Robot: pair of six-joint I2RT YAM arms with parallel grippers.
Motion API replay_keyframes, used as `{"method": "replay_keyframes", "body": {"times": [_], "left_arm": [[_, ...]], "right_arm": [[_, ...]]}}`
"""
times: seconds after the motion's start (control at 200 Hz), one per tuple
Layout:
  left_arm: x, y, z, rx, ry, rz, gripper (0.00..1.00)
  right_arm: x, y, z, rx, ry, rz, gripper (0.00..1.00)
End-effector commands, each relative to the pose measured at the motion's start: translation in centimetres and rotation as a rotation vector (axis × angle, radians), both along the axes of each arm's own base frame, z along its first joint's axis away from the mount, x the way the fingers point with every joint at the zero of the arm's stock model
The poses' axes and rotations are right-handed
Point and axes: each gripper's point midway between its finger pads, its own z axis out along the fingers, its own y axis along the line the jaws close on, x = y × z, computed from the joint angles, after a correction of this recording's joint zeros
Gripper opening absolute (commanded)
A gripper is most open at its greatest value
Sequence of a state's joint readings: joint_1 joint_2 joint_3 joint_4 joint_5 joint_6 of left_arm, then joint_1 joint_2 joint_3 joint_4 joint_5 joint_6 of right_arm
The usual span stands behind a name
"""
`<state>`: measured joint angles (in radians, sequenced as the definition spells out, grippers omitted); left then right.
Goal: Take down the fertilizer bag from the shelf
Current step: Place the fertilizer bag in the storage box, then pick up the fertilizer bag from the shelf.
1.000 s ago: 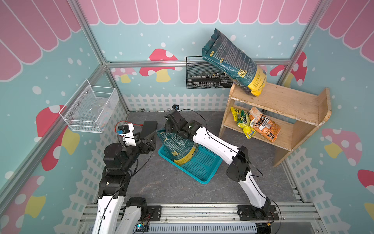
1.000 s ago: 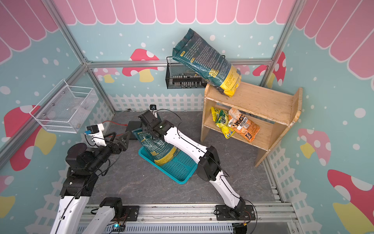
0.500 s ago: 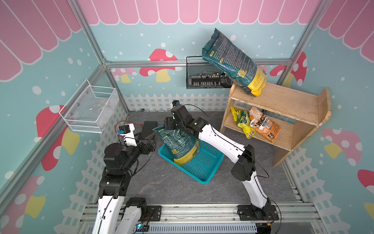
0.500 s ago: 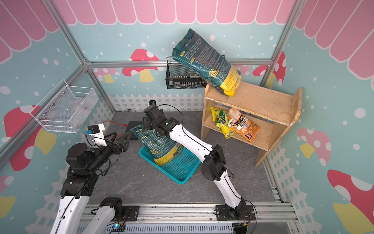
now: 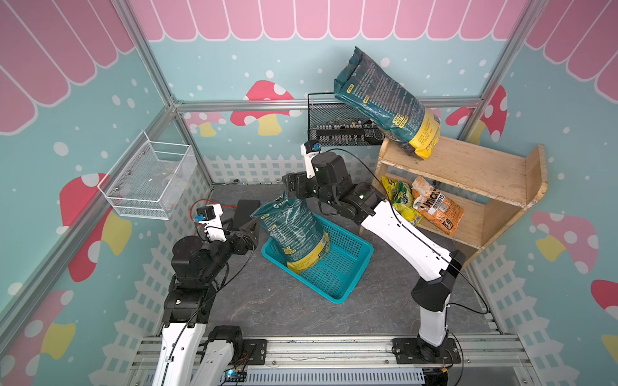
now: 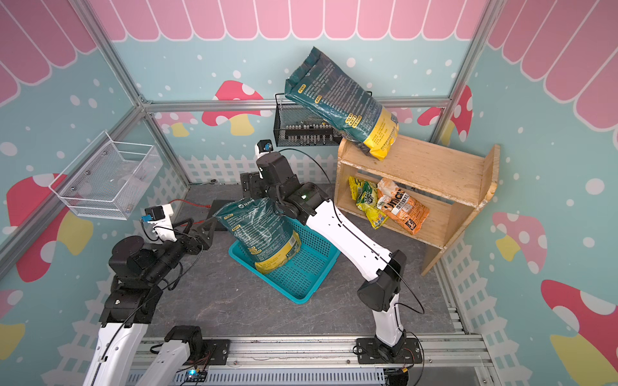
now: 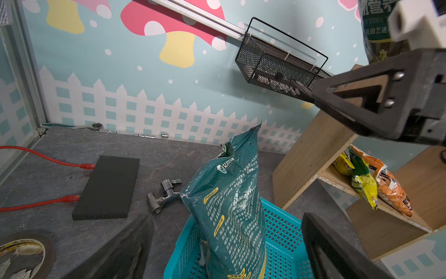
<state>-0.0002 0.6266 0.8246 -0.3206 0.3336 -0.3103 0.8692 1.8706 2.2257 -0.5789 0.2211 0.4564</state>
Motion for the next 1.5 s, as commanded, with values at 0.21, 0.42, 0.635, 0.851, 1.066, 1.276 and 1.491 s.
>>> {"method": "replay_keyframes", "body": {"times": [0.21, 0.42, 0.635, 0.851, 1.066, 1.276, 1.491], "left_arm": [[0.0, 0.1, -0.1, -0.001, -0.005, 0.0, 0.99], [0.0, 0.1, -0.1, -0.002, -0.003, 0.0, 0.99], [0.0, 0.0, -0.1, -0.003, -0.004, -0.001, 0.99], [-0.1, 0.0, 0.0, -0.003, -0.009, -0.003, 0.99], [-0.1, 0.0, -0.1, -0.003, -0.005, -0.002, 0.99], [-0.1, 0.0, -0.1, -0.003, -0.007, -0.003, 0.99], [-0.2, -0.1, 0.1, -0.005, -0.011, -0.006, 0.99]], "right_arm": [[-2.3, -4.7, 8.9, -0.234, -0.355, -0.039, 0.89], [-2.2, -10.3, 13.0, -0.361, -0.49, -0.284, 0.84], [-1.8, -14.4, 16.1, -0.562, -0.61, -0.5, 0.82], [-0.8, -16.6, 16.2, -0.837, -0.684, -0.723, 0.86], [0.6, -17.5, 16.9, -0.84, -0.694, -0.762, 0.89], [3.2, -19.4, 16.6, -0.87, -0.678, -0.823, 0.9], [5.6, -20.6, 15.5, -0.875, -0.657, -0.815, 0.89]]}}
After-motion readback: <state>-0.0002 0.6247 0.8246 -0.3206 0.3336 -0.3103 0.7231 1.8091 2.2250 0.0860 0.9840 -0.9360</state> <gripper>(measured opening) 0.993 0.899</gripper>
